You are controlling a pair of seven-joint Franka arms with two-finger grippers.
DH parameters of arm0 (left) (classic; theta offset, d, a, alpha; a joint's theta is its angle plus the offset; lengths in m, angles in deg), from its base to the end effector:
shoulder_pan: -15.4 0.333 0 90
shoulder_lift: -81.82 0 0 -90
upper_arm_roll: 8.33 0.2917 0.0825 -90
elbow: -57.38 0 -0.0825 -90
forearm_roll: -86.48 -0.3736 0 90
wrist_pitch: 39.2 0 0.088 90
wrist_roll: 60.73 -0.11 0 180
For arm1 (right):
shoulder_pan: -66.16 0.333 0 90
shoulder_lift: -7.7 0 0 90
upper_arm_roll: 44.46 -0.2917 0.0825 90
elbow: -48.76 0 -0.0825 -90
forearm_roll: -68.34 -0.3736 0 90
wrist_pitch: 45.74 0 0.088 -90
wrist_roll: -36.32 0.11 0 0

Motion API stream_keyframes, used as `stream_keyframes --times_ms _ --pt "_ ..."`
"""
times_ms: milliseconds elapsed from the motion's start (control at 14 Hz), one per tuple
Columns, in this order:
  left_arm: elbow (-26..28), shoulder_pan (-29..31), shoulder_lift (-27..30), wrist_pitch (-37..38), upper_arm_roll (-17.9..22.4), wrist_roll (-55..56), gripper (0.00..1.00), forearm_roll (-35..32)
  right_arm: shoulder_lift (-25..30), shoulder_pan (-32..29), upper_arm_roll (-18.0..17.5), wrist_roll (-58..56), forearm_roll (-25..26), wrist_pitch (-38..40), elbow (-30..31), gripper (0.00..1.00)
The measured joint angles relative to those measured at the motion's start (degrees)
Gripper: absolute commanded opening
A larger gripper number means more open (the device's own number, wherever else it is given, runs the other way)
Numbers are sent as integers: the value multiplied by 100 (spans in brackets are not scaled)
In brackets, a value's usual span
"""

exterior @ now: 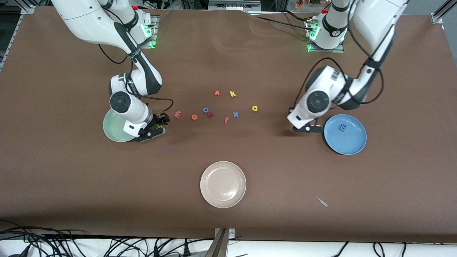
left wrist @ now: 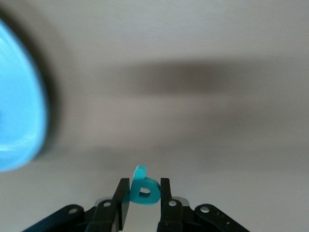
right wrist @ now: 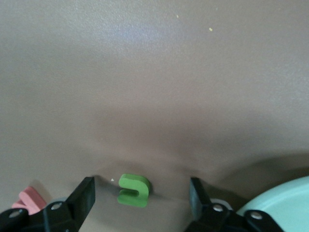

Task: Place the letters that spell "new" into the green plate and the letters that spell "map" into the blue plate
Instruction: 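Move the b to the blue plate while the right gripper grasps the u, then place the u on the green plate while the left gripper reaches the o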

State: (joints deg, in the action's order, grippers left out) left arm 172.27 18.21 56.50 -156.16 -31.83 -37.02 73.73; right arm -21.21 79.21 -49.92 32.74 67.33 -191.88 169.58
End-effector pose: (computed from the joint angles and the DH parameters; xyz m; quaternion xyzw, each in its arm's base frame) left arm 0.5134 -0.1821 0.2095 -0.9832 0.0400 0.1644 0.0680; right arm 0.5250 0.1774 0.1533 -0.9830 -0.1790 0.0337 0.0237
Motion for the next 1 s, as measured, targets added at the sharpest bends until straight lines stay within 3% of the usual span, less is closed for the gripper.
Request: stream_keyframes --times_ms 285,570,642,784,855,998 --pt "-516 577 -357 497 216 -1564 4 -141 10 -3 5 66 0 -56 28 75" --pt "-934 632 -870 529 758 -2967 5 -347 13 3 -28 221 0 -58 31 69" --pt "-1013 634 -947 534 882 -3312 10 -347 13 17 -56 286 0 -59 31 66" --pt "-1100 641 -1037 548 1033 -3706 95 -347 14 58 -75 351 0 -59 32 62" --pt "-1117 640 -1063 549 1049 -3773 100 -347 17 64 -79 361 0 -59 32 62" --pt "-1156 612 -1067 549 1023 -3753 100 -347 20 63 -80 362 0 -59 32 61"
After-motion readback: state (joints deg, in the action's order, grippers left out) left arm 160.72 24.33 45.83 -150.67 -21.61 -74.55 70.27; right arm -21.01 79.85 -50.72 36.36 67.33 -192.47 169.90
